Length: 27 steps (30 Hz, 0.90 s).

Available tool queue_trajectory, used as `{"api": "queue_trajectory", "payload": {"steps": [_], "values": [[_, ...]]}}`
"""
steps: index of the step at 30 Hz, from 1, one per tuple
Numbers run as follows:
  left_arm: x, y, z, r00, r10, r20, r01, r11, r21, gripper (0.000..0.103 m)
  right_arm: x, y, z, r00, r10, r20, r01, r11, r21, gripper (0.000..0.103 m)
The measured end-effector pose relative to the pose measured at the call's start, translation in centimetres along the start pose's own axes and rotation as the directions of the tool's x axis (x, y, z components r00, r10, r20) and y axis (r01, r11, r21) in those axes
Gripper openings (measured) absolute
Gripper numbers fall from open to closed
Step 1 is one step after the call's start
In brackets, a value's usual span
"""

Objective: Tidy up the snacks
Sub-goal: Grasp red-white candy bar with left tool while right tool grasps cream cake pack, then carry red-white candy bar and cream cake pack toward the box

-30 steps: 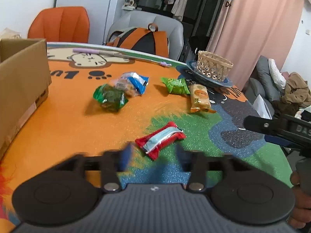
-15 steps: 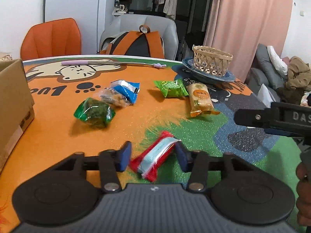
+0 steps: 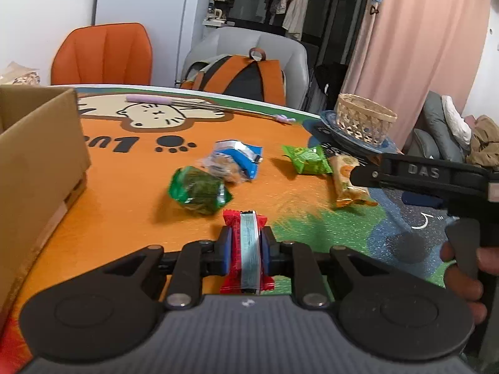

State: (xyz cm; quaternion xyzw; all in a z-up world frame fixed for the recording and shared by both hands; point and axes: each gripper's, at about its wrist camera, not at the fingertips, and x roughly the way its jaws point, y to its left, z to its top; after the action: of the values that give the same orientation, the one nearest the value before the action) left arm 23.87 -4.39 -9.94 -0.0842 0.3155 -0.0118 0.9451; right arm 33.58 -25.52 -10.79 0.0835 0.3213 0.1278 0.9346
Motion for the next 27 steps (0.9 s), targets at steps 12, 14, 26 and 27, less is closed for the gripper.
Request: {"api": "queue_trajectory", "payload": {"steps": [12, 14, 26, 27], "values": [[-1.8, 2.1, -0.4, 1.0, 0.013, 0.018, -0.012, 0.999, -0.049, 0.018, 2.1, 1.3, -0.5, 0.997, -0.053, -0.052, 0.052, 0.998, -0.028, 0.035], [-2.1, 2.3, -0.6, 1.0, 0.015, 0.02, -0.013, 0.998, -0.057, 0.018, 1.4, 1.0, -0.8, 0.998, -0.033, -0.057, 0.032, 0.999, -0.01, 0.035], [-3.6, 1.9, -0.8, 0.999, 0.013, 0.043, -0.011, 0.998, -0.06, 0.018, -3.8, 0.2, -3.9, 0.998, 0.029, -0.062, -0.028, 1.0, 0.014, 0.035], [-3.7, 1.8, -0.8, 0.999, 0.013, 0.046, -0.01, 0.998, -0.058, 0.018, -3.9, 0.4, -4.0, 0.998, 0.029, -0.064, -0.028, 1.0, 0.008, 0.035]]}}
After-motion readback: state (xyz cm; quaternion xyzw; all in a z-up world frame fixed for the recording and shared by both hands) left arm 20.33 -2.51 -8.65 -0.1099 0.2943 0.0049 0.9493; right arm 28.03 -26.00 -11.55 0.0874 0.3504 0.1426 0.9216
